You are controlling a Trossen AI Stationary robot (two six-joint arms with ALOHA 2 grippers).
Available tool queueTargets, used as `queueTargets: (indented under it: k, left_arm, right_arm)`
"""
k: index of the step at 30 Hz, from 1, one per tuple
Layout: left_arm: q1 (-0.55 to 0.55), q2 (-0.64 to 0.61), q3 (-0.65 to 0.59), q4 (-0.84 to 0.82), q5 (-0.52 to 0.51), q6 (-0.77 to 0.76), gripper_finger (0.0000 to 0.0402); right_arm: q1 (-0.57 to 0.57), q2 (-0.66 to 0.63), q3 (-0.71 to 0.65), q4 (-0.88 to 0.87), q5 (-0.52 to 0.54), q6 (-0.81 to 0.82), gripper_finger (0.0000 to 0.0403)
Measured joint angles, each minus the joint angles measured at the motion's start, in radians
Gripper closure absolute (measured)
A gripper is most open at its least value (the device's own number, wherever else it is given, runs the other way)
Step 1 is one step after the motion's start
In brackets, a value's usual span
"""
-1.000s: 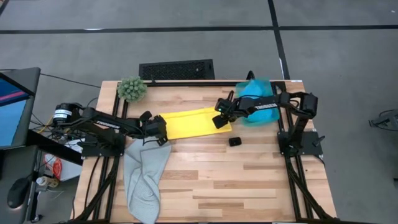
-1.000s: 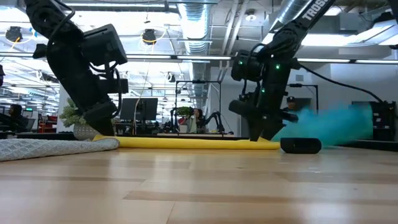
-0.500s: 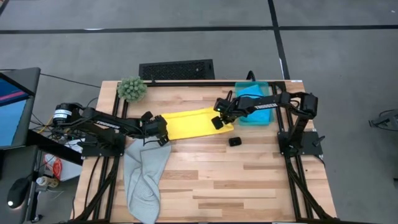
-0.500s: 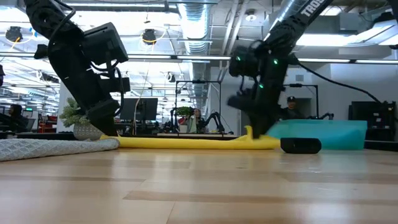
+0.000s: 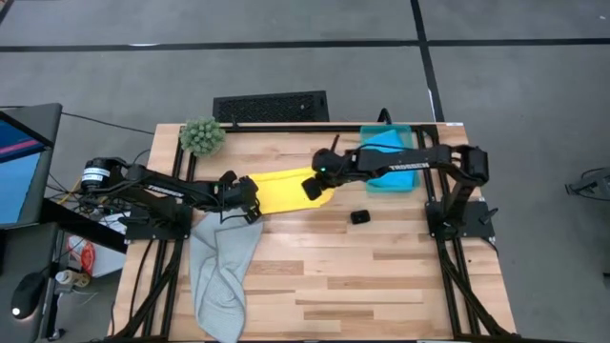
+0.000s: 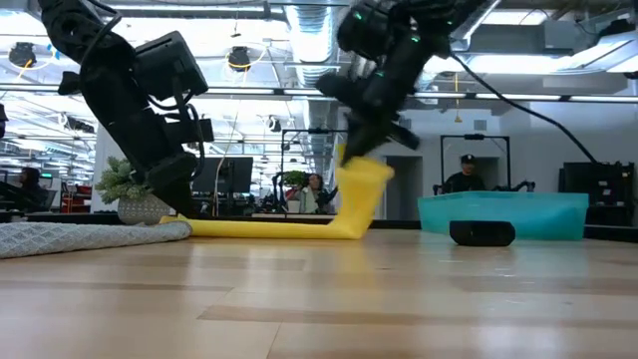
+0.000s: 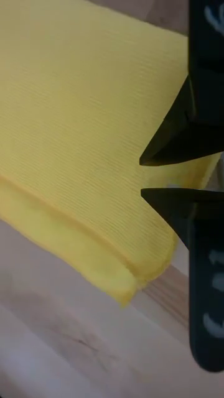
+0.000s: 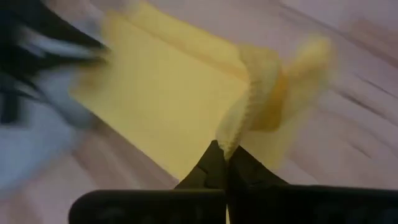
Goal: Fold microfiber towels
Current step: Fold the yellow microfiber cloth
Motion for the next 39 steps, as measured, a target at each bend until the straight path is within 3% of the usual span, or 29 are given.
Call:
queueTargets:
  k: [12, 25, 39]
  left_arm:
    - [-0.003, -0.008, 0.005, -0.031, 0.068, -0.007, 0.034]
    - [-0.003, -0.022, 0.005, -0.083, 0.075, -0.019, 0.034]
    - [-0.003, -0.036, 0.005, -0.098, 0.084, -0.024, 0.034]
  right_arm:
    - [0.035, 0.196, 0.239, 0.053, -0.002, -0.001, 0.0391]
    - [0.066, 0.413, 0.498, 0.098, -0.038, -0.017, 0.0388]
    - [0.072, 0.467, 0.52, 0.182, -0.055, -0.018, 0.0375]
